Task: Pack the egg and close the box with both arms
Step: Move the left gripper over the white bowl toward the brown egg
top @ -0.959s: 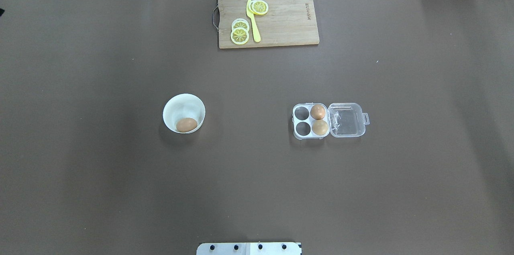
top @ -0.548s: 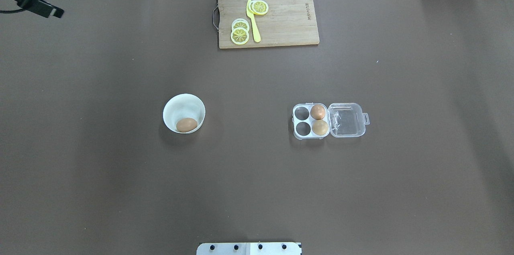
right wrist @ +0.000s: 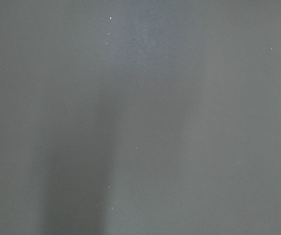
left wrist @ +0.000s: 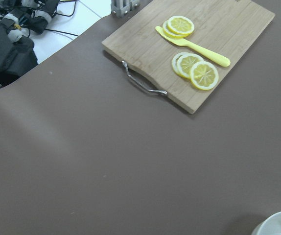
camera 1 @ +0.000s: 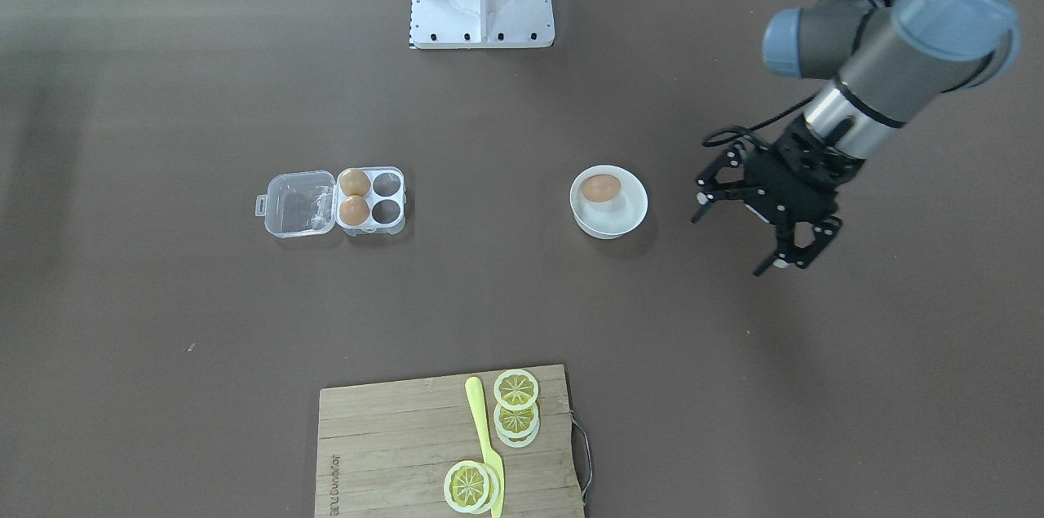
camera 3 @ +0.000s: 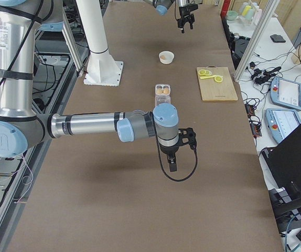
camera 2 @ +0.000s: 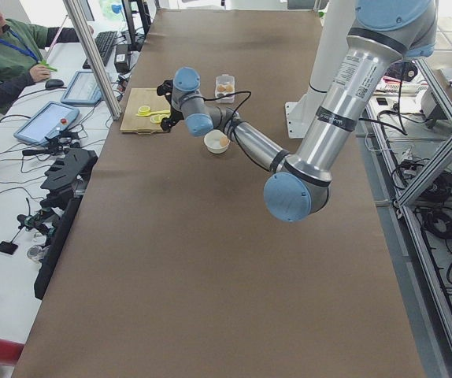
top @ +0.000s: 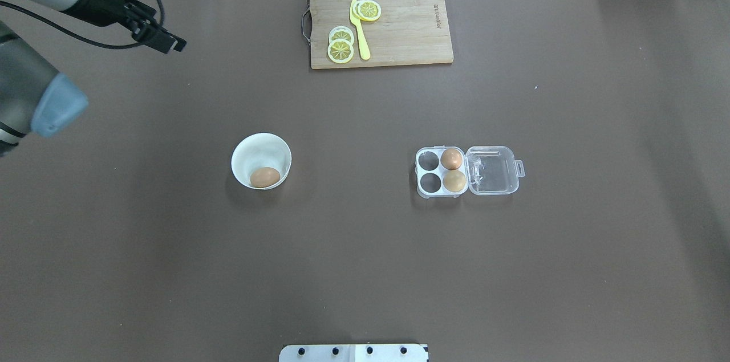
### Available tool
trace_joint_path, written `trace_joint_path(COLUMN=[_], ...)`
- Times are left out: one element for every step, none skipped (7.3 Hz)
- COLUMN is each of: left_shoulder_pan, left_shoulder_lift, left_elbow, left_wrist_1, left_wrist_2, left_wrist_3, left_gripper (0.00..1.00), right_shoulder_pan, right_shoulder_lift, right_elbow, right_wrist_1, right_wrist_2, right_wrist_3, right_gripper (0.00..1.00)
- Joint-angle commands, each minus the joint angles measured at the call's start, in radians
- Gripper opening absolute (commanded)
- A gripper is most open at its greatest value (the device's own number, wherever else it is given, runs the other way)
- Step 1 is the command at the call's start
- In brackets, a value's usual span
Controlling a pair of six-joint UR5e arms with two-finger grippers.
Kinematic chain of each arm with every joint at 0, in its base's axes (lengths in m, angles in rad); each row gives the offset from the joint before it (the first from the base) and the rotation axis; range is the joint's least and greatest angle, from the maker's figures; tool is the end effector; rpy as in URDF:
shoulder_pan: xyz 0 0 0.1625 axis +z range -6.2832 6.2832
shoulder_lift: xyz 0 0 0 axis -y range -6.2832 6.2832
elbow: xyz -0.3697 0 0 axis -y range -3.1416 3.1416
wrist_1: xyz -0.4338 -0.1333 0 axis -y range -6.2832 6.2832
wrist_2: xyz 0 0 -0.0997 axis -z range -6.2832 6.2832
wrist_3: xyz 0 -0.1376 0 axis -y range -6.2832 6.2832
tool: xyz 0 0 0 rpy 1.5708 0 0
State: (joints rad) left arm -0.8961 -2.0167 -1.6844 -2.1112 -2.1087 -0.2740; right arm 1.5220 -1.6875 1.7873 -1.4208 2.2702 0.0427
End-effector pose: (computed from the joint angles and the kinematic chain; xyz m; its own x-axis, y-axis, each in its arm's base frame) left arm 0.3742 -0.5684 0.2306 0.4477 0.7638 -0.4649 -0.1685 0.5827 0.7950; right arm 0.0197 -0.5128 0.5638 0.7579 -0.1548 0.6338 0.0149 0.9753 0.2204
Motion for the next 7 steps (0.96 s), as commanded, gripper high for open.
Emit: trace_joint_path(left_shoulder_pan=[0.138,0.169,0.189,0.231,0.273,0.301,0.307], left_shoulder_lift=[0.045,0.062,0.067,0.065,0.067,0.069,0.069], left_elbow=[-0.018,-0.008,-0.006,-0.005,-0.005,0.000,0.012], left_wrist_1=[-0.003,-0.001,-0.001,-0.001,-0.001,-0.003,-0.004], left_wrist_2=[0.056,0.056,0.056,0.058,0.081,0.091,0.090], left_wrist_3=[0.120,0.192,0.209,0.208,0.208,0.208,0.210], left_gripper=[0.97,0.97,0.97,0.93,0.88,0.84,0.78], right_shoulder_pan=[-0.002,-0.002,-0.002,-0.002,-0.002,-0.002,-0.002], right_shoulder_lift=[-0.001,-0.001,-0.006,-0.006,-0.006,-0.006,-0.006], right_elbow=[0.001,0.003,0.000,0.000,0.000,0.001,0.001], right_wrist_1=[0.002,0.011,0.031,0.031,0.031,0.033,0.033], right_wrist_2=[-0.001,0.000,-0.001,0.000,0.000,-0.001,-0.001], right_wrist_3=[-0.001,0.000,0.000,0.000,0.000,-0.001,-0.001], right_gripper=[1.00,1.00,1.00,1.00,1.00,1.00,1.00])
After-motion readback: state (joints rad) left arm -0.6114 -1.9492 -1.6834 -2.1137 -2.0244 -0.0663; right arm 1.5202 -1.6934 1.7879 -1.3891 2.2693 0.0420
